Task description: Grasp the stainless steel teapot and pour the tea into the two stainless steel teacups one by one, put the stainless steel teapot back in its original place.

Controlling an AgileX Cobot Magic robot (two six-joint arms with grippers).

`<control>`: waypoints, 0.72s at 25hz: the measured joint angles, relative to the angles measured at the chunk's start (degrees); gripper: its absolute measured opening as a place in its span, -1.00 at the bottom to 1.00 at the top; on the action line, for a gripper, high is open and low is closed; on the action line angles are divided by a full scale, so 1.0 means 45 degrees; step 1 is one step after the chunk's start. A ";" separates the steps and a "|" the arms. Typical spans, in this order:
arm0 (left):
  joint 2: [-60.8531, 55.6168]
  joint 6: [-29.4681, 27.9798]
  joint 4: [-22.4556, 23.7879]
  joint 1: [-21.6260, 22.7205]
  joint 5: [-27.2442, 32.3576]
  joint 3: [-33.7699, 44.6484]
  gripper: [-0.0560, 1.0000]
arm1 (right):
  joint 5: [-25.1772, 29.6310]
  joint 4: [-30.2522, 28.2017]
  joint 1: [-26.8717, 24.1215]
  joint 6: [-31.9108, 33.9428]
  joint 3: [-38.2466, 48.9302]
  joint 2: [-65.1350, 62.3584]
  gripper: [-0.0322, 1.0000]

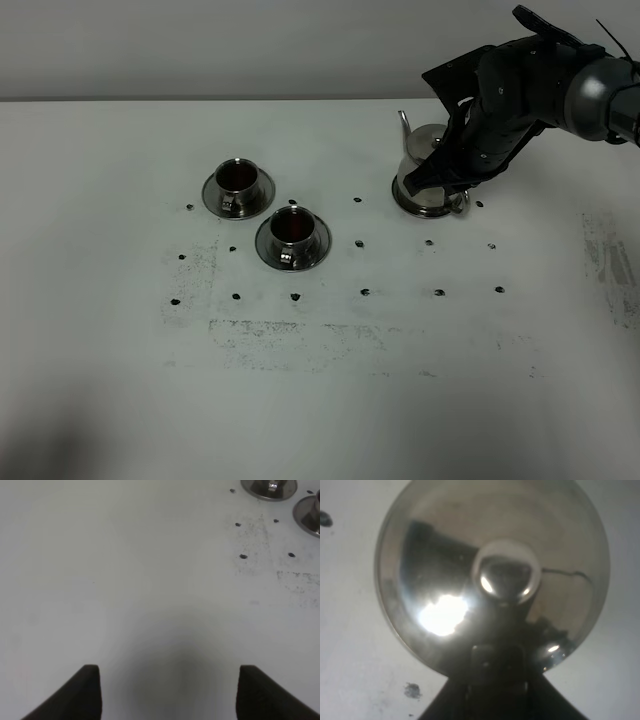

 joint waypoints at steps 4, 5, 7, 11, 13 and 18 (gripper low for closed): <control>0.0000 0.0000 0.0000 0.0000 0.0000 0.0000 0.16 | 0.0000 0.0000 0.0000 -0.0053 0.0000 0.0000 -0.50; 0.0000 0.0000 0.0000 0.0000 0.0000 0.0000 0.16 | 0.0000 0.0000 0.0000 -0.0050 0.0000 0.0000 -0.45; 0.0000 0.0000 0.0000 0.0000 0.0000 0.0000 0.16 | 0.0000 0.0000 0.0000 -0.0050 -0.0013 0.0000 -0.30; 0.0000 0.0000 0.0000 0.0000 0.0000 0.0000 0.16 | 0.0011 0.0000 0.0000 -0.0050 -0.0013 -0.0036 -0.04; 0.0000 0.0000 0.0000 0.0000 0.0000 0.0000 0.16 | 0.0025 -0.0011 0.0000 -0.0050 -0.0013 -0.0197 0.02; 0.0000 0.0000 0.0000 0.0000 0.0000 0.0000 0.16 | 0.0326 0.0016 0.0000 -0.0050 -0.0013 -0.1177 0.04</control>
